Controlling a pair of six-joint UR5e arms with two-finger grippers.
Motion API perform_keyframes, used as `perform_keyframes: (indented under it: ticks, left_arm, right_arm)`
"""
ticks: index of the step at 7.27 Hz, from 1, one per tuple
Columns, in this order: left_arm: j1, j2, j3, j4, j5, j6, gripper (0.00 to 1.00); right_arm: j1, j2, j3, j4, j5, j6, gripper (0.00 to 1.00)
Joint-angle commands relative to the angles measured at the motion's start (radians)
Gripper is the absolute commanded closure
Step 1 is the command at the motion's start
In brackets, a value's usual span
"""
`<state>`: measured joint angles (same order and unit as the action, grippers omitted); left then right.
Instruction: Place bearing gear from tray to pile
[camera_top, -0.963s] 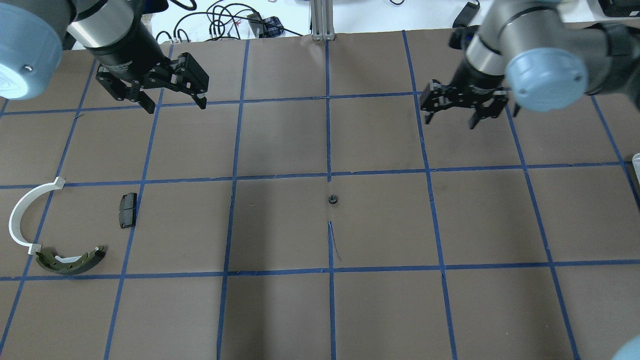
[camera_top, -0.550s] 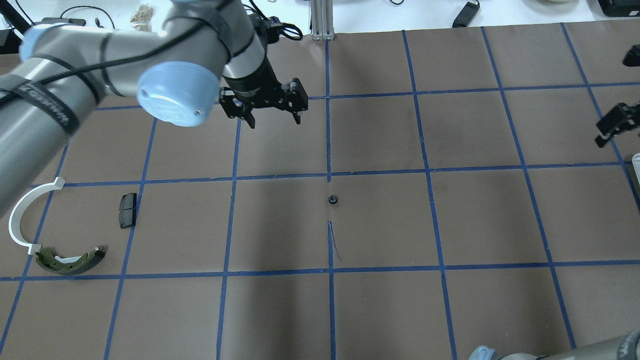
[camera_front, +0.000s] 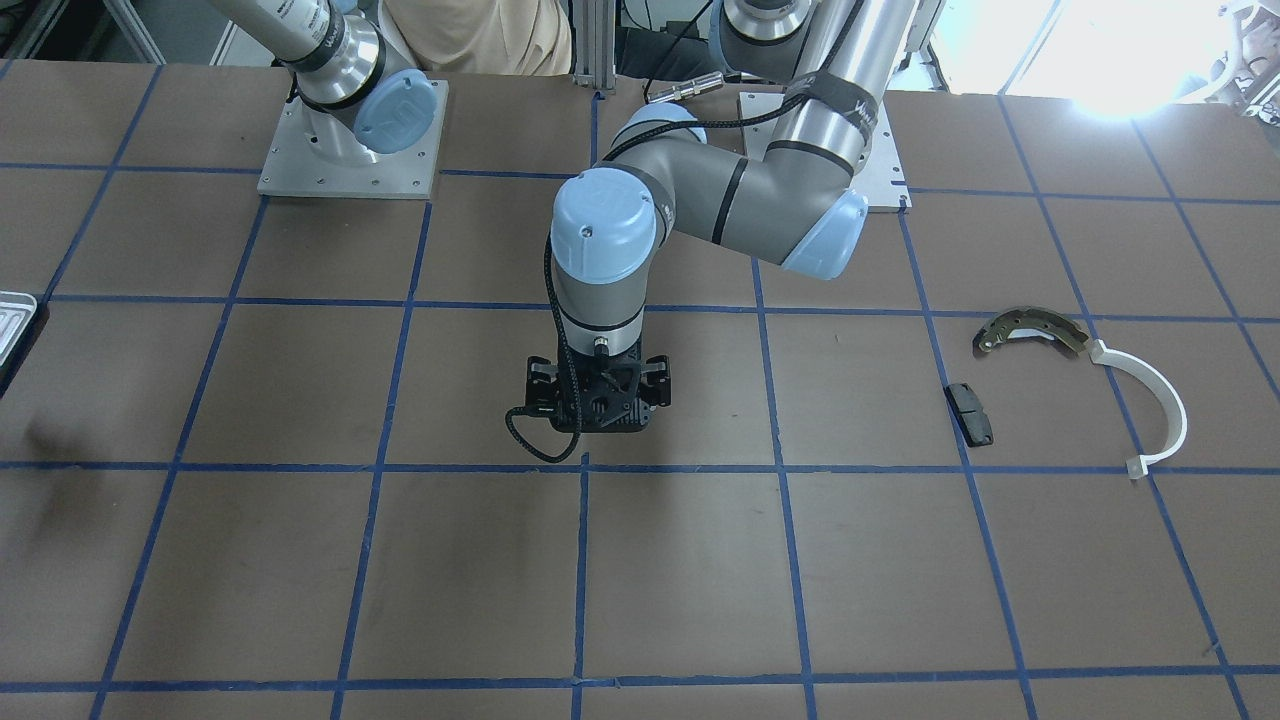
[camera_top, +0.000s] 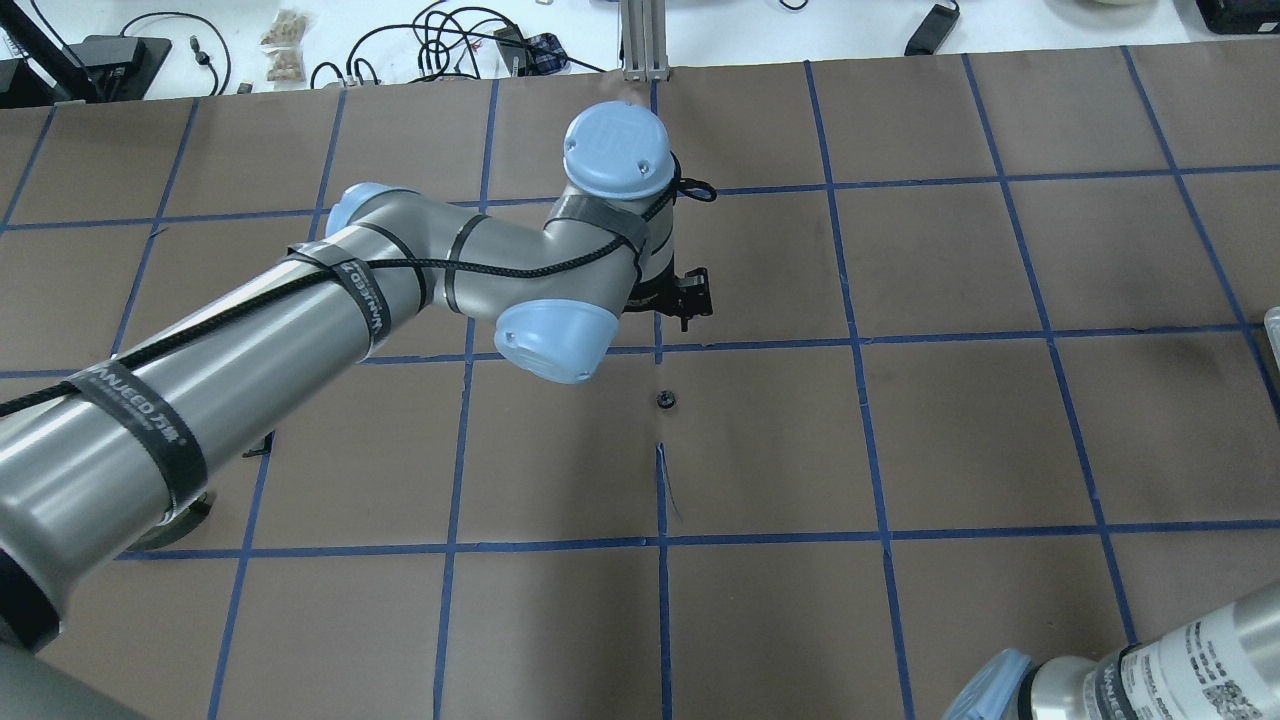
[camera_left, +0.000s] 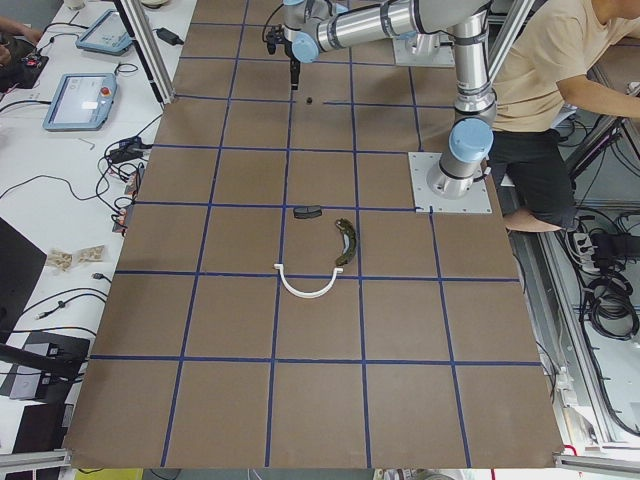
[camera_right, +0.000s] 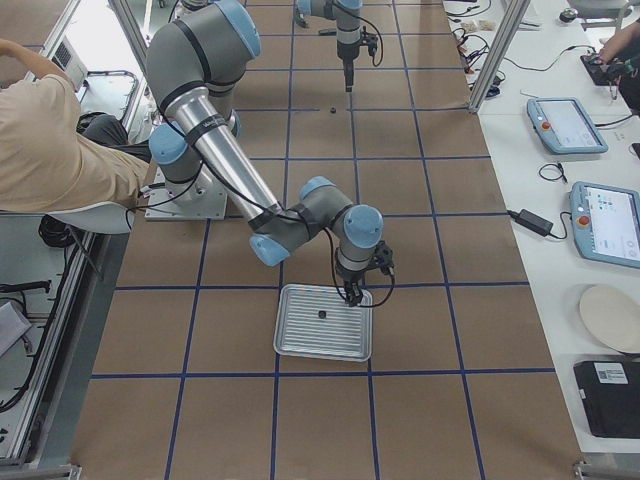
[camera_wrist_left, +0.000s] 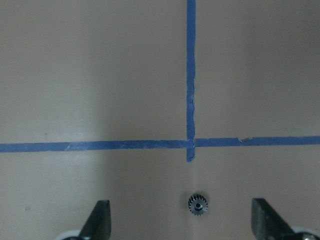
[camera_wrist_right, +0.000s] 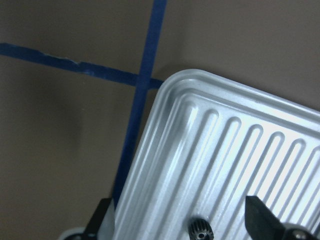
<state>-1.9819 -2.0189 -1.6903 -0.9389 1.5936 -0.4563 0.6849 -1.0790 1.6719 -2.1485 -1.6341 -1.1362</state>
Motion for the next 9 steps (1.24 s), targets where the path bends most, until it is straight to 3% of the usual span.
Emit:
perform_keyframes:
  ticks: [1,3,4,5,6,7,9]
  left_arm:
    - [-0.035,-0.063,-0.055,0.074,-0.006,-0.097,0.0]
    - [-0.045,-0.076,-0.066,0.078,-0.017,-0.146,0.03]
    - [-0.045,-0.078,-0.066,0.069,-0.015,-0.127,0.05]
    - [-0.046,-0.084,-0.074,0.06,-0.014,-0.127,0.16]
    - [-0.046,-0.086,-0.075,0.06,-0.012,-0.122,0.54]
    - [-0.046,-0.086,-0.074,0.063,-0.009,-0.12,0.78]
    - [-0.046,-0.084,-0.072,0.075,-0.017,-0.12,1.0]
  right_arm:
    - [-0.071,0.062,0.003,-0.031,-0.001,-0.086,0.11]
    - [-0.073,0.054,0.043,-0.039,-0.003,-0.086,0.15]
    - [-0.071,0.054,0.043,-0.045,-0.007,-0.092,0.24]
    - [-0.071,0.053,0.042,-0.048,-0.009,-0.093,0.36]
    - [-0.073,0.051,0.032,-0.047,-0.013,-0.093,0.54]
    - [-0.073,0.051,0.032,-0.047,-0.013,-0.096,0.66]
    - [-0.073,0.051,0.034,-0.04,-0.061,-0.117,0.81]
